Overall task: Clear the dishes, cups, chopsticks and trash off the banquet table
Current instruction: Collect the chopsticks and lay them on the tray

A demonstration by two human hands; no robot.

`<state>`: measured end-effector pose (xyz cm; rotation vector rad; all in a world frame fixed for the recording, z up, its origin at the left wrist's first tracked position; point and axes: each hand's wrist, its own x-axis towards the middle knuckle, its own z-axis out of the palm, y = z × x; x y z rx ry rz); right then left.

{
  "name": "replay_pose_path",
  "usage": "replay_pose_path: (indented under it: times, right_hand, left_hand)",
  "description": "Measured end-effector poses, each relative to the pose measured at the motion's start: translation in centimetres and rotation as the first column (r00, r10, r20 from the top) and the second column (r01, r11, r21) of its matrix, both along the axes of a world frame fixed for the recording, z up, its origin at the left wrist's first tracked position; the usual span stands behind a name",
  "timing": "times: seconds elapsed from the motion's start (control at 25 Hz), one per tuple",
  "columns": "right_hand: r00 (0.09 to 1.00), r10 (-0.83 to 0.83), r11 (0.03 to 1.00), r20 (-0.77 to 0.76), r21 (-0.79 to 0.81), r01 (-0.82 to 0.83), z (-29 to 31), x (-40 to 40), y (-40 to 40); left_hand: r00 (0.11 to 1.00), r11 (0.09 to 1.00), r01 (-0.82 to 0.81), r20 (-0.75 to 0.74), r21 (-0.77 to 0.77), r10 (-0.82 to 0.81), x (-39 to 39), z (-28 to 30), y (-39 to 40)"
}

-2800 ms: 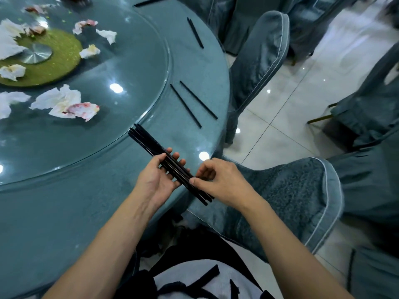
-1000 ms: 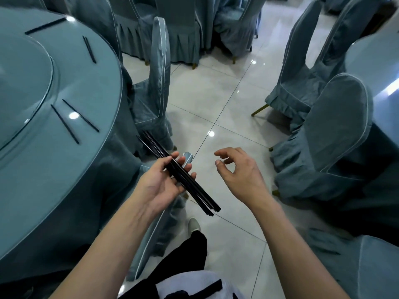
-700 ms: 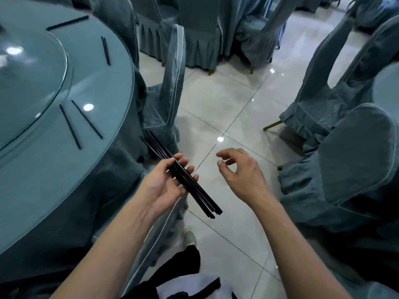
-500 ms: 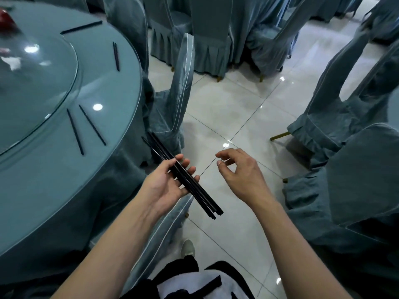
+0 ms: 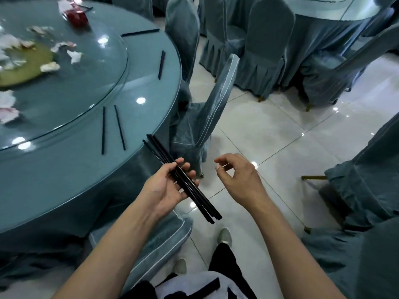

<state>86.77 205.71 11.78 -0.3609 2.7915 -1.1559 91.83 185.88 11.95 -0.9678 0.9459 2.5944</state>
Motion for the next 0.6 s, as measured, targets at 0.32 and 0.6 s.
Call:
replay_pose_path:
  times: [0.32,0.6]
  right_hand:
    - [0.975,0.222,0.974,-0.014,-0.036,-0.222,0.2,-11.3,3.1]
    - [0.928,0.374,0.927,-0.006,-0.045,-0.373,-0.5,-16.7,5.1]
  left_hand:
    - [0.973,0.972,-0.232,0.002,0.025,0.232,-6.3,-0.4,4.9]
    - [0.927,0.927,-0.374,-0.001,0.016,0.374,-9.3,-0.7,8.0]
